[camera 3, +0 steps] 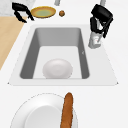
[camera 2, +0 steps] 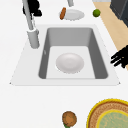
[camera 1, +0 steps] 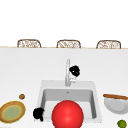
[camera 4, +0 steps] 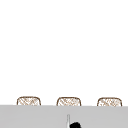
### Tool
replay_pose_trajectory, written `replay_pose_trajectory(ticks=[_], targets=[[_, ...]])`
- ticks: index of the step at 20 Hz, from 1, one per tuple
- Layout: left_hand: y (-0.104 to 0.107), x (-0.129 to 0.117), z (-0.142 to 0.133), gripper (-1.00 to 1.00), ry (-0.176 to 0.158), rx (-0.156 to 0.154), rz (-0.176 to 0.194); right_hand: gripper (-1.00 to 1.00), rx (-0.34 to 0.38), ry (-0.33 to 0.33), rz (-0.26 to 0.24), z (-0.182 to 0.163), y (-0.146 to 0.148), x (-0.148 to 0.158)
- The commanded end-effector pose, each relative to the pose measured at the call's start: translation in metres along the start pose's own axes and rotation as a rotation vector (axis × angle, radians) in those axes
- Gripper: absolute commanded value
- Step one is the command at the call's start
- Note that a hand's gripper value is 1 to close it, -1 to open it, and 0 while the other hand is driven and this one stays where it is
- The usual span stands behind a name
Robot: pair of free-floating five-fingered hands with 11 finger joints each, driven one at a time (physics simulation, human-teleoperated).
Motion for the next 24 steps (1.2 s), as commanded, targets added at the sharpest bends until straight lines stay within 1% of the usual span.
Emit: replay_pose_trajectory(ticks=[1,3,4,5,9,11,14,15,16,17,18,19,21,22,24], targets=[[0.000,0.000,0.000,0.00,0.000,0.000,0.000,1.00,0.037,-0.064,-0.064,0.000,-0.015,0.019],[0.000,0.000,0.000,0.00,0.000,0.000,0.000,1.00,0.061,-0.080,-0.057,0.004,-0.013,0.016],[0.000,0.000,0.000,0.00,0.000,0.000,0.000,-1.00,0.061,-0.078,-0.044,0.008,-0.015,0.013],[0.000,0.000,0.000,0.00,0.000,0.000,0.000,-1.00,0.091,-0.039,-0.045,0.008,-0.018,0.011],[0.000,0.000,0.000,0.00,0.000,0.000,0.000,-1.00,0.163,-0.012,-0.029,0.013,-0.024,-0.006],[0.000,0.000,0.000,0.00,0.000,0.000,0.000,-1.00,0.179,-0.024,-0.024,0.018,-0.028,-0.017],[0.000,0.000,0.000,0.00,0.000,0.000,0.000,-1.00,0.199,-0.048,-0.056,0.026,-0.037,-0.027],[0.000,0.000,0.000,0.00,0.000,0.000,0.000,-1.00,0.206,-0.058,-0.071,0.025,-0.035,-0.026],[0.000,0.000,0.000,0.00,0.000,0.000,0.000,-1.00,0.219,-0.042,-0.072,0.025,-0.033,-0.024],[0.000,0.000,0.000,0.00,0.000,0.000,0.000,-1.00,0.209,-0.061,-0.071,0.034,-0.023,-0.024],[0.000,0.000,0.000,0.00,0.000,0.000,0.000,-1.00,0.201,-0.055,-0.063,0.025,-0.026,-0.019],[0.000,0.000,0.000,0.00,0.000,0.000,0.000,-1.00,0.200,-0.029,-0.016,0.025,-0.031,-0.022],[0.000,0.000,0.000,0.00,0.000,0.000,0.000,-1.00,0.192,-0.026,-0.025,0.025,-0.030,-0.024],[0.000,0.000,0.000,0.00,0.000,0.000,0.000,-1.00,0.191,-0.020,-0.017,0.025,-0.031,-0.024],[0.000,0.000,0.000,0.00,0.000,0.000,0.000,-1.00,0.149,-0.014,-0.063,0.031,-0.023,-0.044]])
